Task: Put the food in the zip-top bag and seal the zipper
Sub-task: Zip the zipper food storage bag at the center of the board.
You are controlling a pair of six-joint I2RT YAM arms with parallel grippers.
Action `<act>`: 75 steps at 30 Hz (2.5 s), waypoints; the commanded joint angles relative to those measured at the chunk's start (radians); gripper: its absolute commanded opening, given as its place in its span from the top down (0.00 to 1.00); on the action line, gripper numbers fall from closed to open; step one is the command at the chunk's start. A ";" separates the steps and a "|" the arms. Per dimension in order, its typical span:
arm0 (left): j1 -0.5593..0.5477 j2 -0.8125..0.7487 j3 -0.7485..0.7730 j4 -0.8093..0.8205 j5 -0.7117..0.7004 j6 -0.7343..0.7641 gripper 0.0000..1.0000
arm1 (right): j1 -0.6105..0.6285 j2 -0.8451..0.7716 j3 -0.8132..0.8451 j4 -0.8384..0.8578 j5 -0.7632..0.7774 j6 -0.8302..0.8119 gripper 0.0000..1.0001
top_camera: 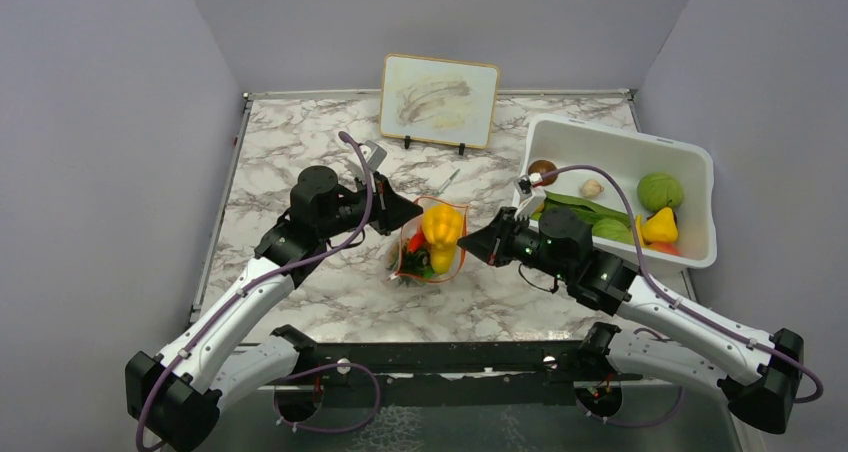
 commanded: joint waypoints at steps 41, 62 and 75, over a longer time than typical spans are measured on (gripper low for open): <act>-0.004 -0.529 -0.234 -0.228 0.445 0.760 0.31 | 0.007 -0.020 -0.070 0.051 0.258 0.414 0.99; -0.004 -0.557 -0.342 -0.212 0.270 0.821 0.45 | 0.007 -0.017 -0.068 0.066 0.256 0.431 0.99; -0.004 -0.500 -0.396 -0.002 0.269 0.743 0.94 | 0.007 -0.059 -0.071 0.034 0.227 0.267 0.94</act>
